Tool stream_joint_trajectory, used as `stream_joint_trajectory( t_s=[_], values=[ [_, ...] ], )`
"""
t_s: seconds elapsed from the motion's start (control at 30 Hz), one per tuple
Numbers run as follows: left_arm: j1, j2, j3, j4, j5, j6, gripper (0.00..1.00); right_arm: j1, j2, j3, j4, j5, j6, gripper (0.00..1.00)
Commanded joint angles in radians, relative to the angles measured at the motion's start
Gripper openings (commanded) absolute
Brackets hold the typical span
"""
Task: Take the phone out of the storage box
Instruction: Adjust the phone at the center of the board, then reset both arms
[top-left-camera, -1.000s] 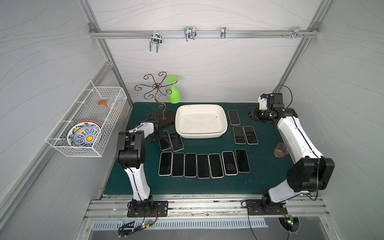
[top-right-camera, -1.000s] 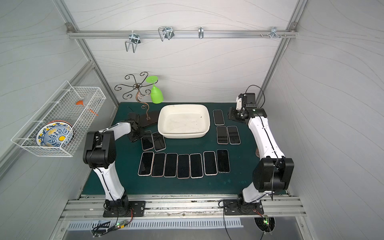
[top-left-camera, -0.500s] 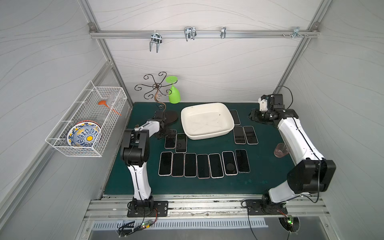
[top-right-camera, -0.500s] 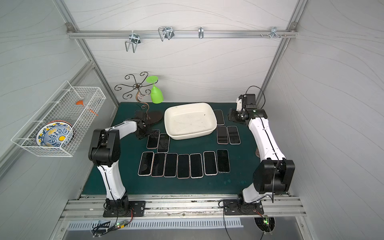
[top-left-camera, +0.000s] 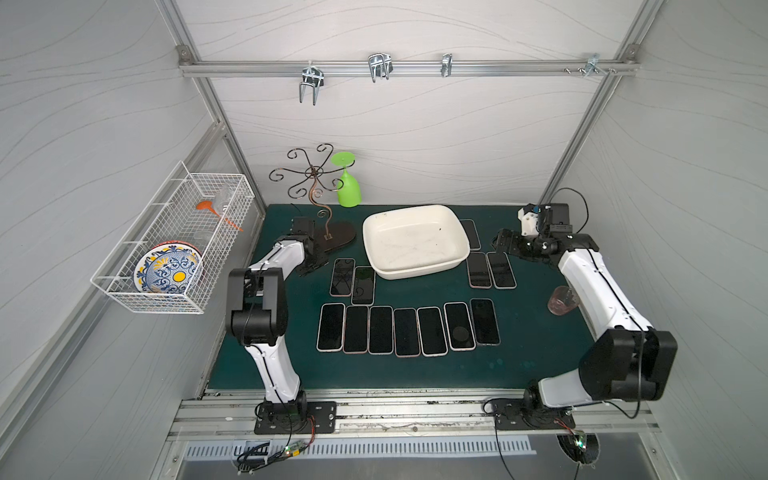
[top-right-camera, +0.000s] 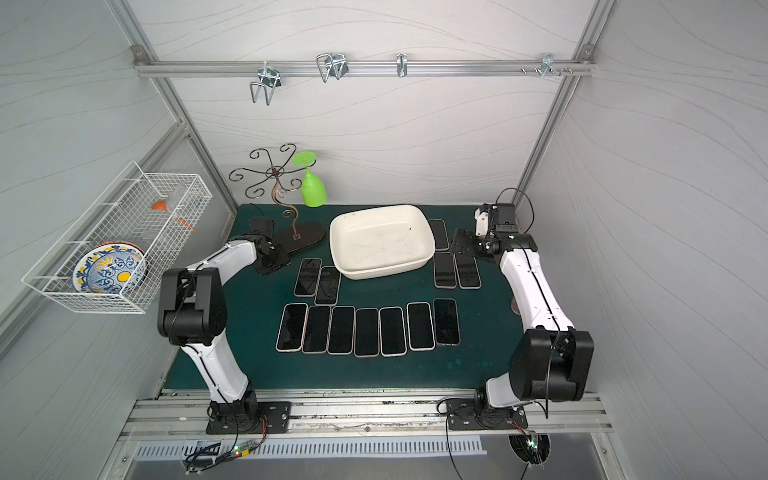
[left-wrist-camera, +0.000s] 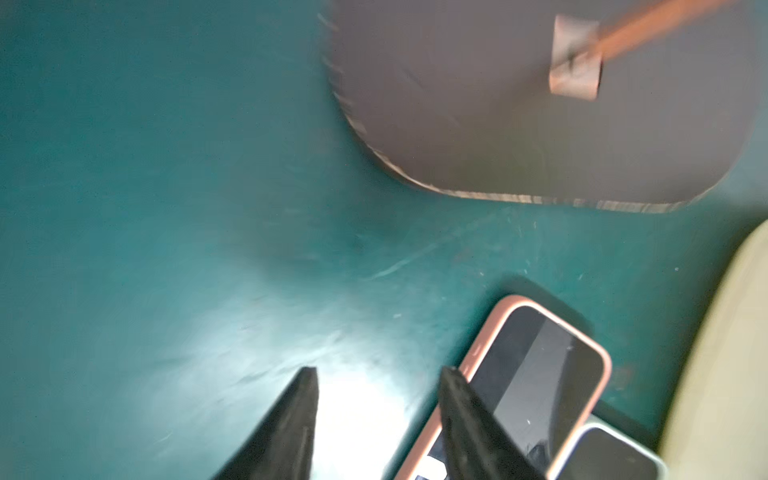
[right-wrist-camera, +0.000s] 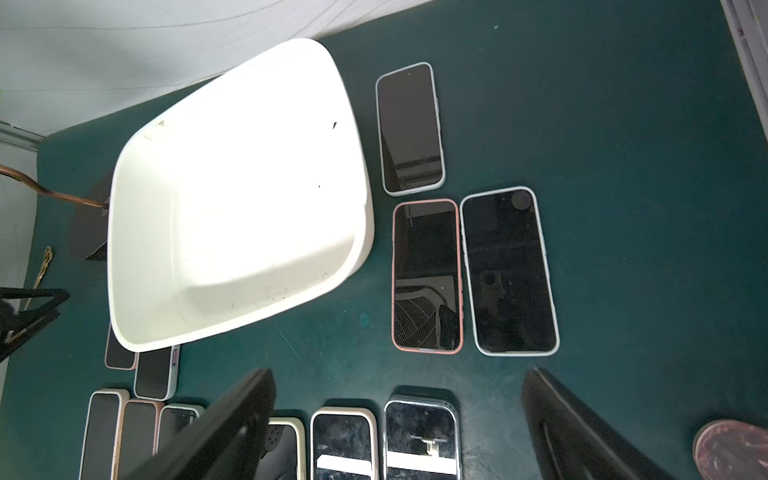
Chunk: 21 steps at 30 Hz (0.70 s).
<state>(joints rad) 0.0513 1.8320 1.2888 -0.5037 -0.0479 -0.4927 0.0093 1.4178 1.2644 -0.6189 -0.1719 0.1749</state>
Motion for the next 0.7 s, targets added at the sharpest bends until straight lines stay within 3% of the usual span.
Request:
stream_joint_trajectory(
  t_s=[0.0, 0.03, 0.07, 0.2, 0.3, 0.37, 0.47, 0.6, 0.67],
  values=[
    [0.022, -0.146, -0.098, 0.054, 0.027, 0.017, 0.74, -0.019, -0.1, -0.113, 0.128, 0.02, -0.012, 0.99],
    [0.022, -0.191, -0.142, 0.095, 0.043, 0.029, 0.93, -0.019, -0.129, -0.161, 0.162, 0.036, -0.023, 0.99],
    [0.022, -0.24, -0.195, 0.129, 0.032, 0.026, 1.0, -0.016, -0.17, -0.228, 0.215, 0.088, -0.022, 0.99],
    [0.036, -0.355, -0.338, 0.258, 0.003, 0.036, 1.0, -0.018, -0.291, -0.512, 0.525, 0.154, -0.033, 0.98],
    [0.036, -0.397, -0.423, 0.398, -0.028, 0.052, 1.0, -0.018, -0.275, -0.669, 0.747, 0.183, -0.026, 0.99],
    [0.036, -0.446, -0.528, 0.582, -0.031, 0.073, 1.0, -0.014, -0.226, -0.694, 0.789, 0.185, -0.044, 0.99],
    [0.036, -0.503, -0.665, 0.81, -0.067, 0.123, 1.0, 0.0, -0.183, -0.795, 1.001, 0.241, -0.055, 0.98],
    [0.035, -0.498, -0.71, 0.91, -0.065, 0.212, 1.0, 0.003, -0.127, -0.877, 1.249, 0.269, -0.087, 0.99],
    [0.036, -0.484, -0.725, 0.955, -0.065, 0.257, 1.0, 0.002, -0.071, -0.868, 1.279, 0.25, -0.089, 0.98]
  ],
)
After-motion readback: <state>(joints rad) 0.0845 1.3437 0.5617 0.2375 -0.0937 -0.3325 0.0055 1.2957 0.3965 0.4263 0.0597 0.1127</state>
